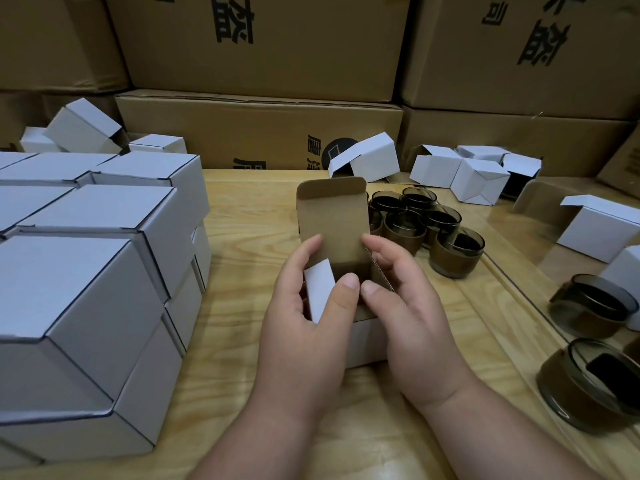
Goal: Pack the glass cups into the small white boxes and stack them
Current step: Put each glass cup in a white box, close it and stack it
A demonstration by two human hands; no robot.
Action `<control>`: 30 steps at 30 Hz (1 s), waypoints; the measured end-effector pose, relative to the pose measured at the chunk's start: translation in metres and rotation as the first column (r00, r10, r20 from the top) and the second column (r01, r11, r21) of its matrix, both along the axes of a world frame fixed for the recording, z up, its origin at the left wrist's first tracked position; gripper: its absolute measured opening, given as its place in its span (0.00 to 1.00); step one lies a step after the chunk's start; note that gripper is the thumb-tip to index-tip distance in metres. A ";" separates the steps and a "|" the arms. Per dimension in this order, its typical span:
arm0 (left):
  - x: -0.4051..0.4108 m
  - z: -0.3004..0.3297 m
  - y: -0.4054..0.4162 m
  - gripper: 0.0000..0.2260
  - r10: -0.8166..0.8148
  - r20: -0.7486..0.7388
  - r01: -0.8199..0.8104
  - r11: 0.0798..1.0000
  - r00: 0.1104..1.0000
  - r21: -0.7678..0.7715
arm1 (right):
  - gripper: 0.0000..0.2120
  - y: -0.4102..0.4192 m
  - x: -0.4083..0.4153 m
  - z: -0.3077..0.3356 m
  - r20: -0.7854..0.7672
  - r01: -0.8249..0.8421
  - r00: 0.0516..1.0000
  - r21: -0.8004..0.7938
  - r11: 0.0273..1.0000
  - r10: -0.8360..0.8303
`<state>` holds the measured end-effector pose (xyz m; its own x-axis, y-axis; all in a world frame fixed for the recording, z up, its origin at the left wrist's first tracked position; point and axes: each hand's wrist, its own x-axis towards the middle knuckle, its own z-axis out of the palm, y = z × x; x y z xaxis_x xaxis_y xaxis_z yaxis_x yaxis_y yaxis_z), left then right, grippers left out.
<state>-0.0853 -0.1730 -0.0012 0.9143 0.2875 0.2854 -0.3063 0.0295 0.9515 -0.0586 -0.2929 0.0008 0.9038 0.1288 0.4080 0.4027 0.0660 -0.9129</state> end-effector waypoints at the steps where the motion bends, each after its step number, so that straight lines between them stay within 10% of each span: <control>1: 0.000 0.001 0.000 0.25 0.004 -0.006 -0.004 1.000 1.000 0.007 | 0.27 0.000 0.000 0.000 -0.004 -0.011 1.000 0.010 1.000 0.011; 11: 0.000 0.000 -0.002 0.39 0.039 -0.103 -0.036 0.999 0.994 0.025 | 0.33 0.001 0.001 0.000 -0.113 0.085 0.990 -0.023 0.996 -0.087; 30: -0.001 0.003 0.000 0.25 0.096 -0.077 -0.105 0.987 0.992 -0.124 | 0.24 0.002 -0.003 0.004 -0.036 0.119 0.992 -0.035 0.992 -0.120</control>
<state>-0.0867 -0.1728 0.0013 0.8956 0.4085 0.1759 -0.2456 0.1244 0.9614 -0.0614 -0.2908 0.0046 0.9285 0.0317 0.3700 0.3705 -0.0109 -0.9288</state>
